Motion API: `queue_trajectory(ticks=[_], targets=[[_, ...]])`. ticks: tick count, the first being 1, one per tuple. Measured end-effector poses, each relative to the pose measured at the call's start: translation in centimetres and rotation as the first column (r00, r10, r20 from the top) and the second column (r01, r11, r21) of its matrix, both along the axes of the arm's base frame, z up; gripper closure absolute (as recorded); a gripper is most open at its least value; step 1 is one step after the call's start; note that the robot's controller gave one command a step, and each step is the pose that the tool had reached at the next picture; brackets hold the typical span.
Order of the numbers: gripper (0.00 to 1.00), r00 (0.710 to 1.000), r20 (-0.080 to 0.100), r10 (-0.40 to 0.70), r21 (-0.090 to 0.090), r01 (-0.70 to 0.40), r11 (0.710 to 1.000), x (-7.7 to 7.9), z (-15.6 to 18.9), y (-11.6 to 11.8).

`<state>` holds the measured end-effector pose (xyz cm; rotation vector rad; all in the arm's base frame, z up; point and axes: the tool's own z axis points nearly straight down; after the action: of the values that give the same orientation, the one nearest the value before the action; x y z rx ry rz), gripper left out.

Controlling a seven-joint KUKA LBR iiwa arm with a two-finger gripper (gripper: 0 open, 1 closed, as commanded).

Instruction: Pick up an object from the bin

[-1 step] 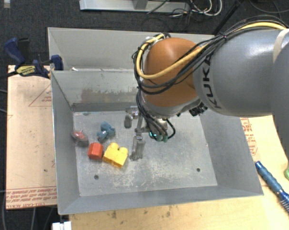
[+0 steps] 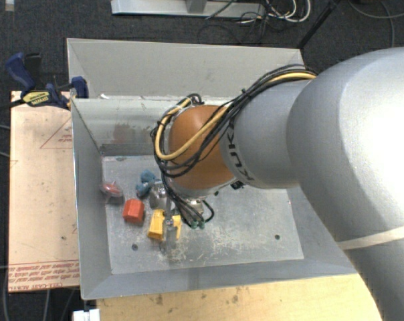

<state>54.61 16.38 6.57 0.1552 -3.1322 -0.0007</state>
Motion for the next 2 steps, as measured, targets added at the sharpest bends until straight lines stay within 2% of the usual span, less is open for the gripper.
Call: queue_trajectory(ticks=[1, 2], targets=[[1.0, 1.0, 0.006, -0.002, 0.002, 0.002, 1.0, 0.2, 0.4, 0.0], [1.0, 1.0, 0.014, -0.022, 0.005, 0.022, 1.0, -2.2, 12.1, 2.6]])
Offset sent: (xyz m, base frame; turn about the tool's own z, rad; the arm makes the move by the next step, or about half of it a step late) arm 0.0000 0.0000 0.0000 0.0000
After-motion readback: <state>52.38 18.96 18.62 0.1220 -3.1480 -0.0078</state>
